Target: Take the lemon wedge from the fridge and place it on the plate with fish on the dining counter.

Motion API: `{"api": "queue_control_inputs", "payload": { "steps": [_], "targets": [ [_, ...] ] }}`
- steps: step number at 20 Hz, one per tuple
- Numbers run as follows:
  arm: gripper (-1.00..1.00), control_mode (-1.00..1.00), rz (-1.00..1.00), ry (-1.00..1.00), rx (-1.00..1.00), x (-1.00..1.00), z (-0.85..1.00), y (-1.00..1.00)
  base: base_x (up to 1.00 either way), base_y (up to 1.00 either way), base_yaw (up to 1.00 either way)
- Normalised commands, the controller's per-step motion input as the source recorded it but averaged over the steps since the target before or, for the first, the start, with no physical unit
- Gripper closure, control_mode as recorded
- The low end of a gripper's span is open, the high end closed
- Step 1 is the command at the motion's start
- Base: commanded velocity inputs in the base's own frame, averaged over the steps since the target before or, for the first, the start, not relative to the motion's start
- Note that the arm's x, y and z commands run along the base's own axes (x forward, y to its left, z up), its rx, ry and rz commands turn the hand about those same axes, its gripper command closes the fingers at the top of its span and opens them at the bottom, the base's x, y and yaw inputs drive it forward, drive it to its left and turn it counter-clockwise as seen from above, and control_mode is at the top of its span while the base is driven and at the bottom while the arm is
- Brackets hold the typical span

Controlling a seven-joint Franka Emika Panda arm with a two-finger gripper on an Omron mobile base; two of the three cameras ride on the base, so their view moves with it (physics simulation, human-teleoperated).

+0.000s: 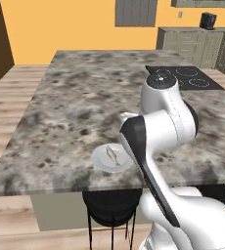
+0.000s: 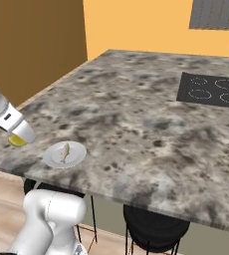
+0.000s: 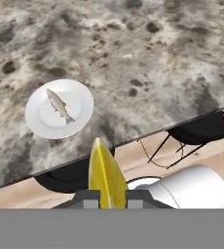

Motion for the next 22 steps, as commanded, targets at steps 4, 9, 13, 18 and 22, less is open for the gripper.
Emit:
{"api": "queue_control_inputs", "payload": {
  "steps": [4,9,13,18,22],
  "targets": [
    [1.0,1.0,0.0,0.0,0.0,0.0,0.0,0.0,0.26,0.16,0.0],
    [1.0,-1.0,0.1,-0.02,0.02,0.79,-0.13,0.01,0.0,0.0,0.0],
    [1.0,-1.0,0.21,-0.01,0.03,1.0,-0.44,0.0,0.0,0.0,0.0],
    [1.0,-1.0,0.2,0.0,0.05,1.0,-0.49,-0.08,0.0,0.0,0.0],
    [1.0,-1.0,0.04,0.14,0.0,0.74,-0.45,0.0,0.0,0.0,0.0]
  ]
}}
